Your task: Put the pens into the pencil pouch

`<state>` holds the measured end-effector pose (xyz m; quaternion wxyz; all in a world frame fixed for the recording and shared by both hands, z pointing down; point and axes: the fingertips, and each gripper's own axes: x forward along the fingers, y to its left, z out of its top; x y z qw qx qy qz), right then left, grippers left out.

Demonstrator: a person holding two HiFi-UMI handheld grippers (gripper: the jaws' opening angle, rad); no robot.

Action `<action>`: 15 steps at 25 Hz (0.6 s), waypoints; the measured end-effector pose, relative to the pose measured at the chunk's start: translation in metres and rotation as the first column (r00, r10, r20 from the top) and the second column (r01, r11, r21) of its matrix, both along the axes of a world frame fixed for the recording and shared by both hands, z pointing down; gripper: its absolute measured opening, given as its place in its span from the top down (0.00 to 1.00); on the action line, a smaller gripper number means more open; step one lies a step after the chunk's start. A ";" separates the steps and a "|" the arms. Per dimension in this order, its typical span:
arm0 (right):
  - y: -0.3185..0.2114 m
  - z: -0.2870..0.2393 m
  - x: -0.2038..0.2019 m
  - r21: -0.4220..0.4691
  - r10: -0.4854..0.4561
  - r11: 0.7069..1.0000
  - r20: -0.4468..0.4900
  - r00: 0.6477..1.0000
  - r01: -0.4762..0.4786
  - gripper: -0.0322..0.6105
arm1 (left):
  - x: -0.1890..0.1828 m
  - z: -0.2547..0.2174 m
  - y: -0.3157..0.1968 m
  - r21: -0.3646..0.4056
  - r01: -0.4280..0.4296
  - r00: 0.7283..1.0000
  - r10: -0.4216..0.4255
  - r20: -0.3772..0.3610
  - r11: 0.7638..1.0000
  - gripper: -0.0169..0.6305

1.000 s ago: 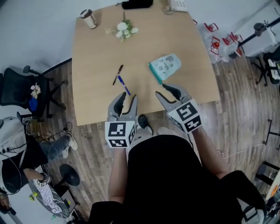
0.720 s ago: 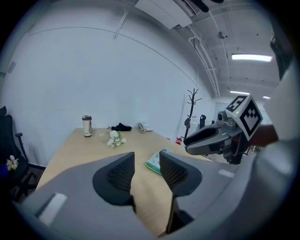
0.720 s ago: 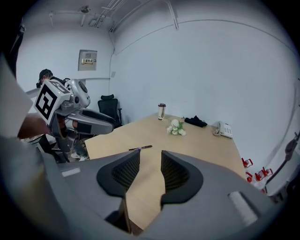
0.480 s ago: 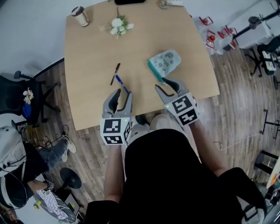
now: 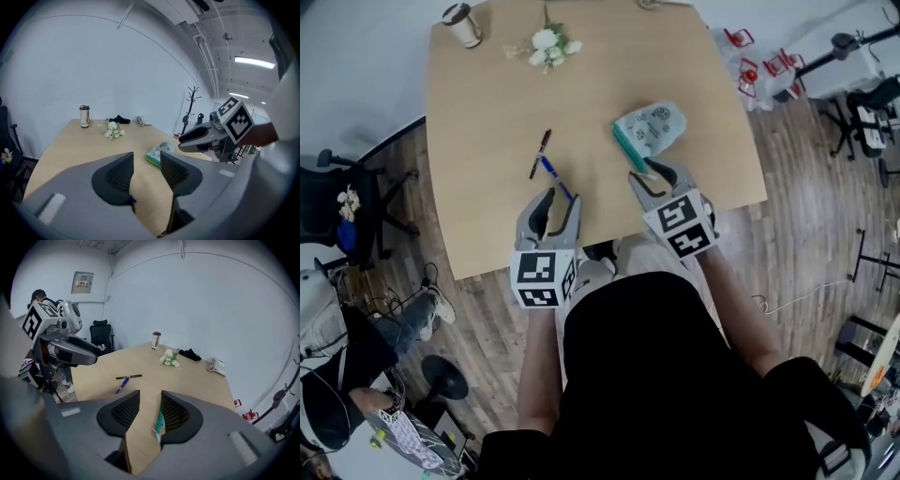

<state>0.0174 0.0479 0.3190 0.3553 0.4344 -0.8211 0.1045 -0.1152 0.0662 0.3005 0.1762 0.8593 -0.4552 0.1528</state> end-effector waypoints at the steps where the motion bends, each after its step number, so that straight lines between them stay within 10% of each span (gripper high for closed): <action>1: -0.004 0.002 0.001 0.001 0.001 1.000 -0.011 1.000 -0.001 0.76 | 0.000 0.001 -0.002 -0.002 0.002 1.000 -0.002 -0.002 1.000 0.71; 15: -0.043 0.057 0.012 -0.086 -0.007 0.996 -0.096 0.995 -0.001 0.76 | 0.008 0.027 -0.036 -0.072 0.045 0.999 -0.043 0.025 0.996 0.71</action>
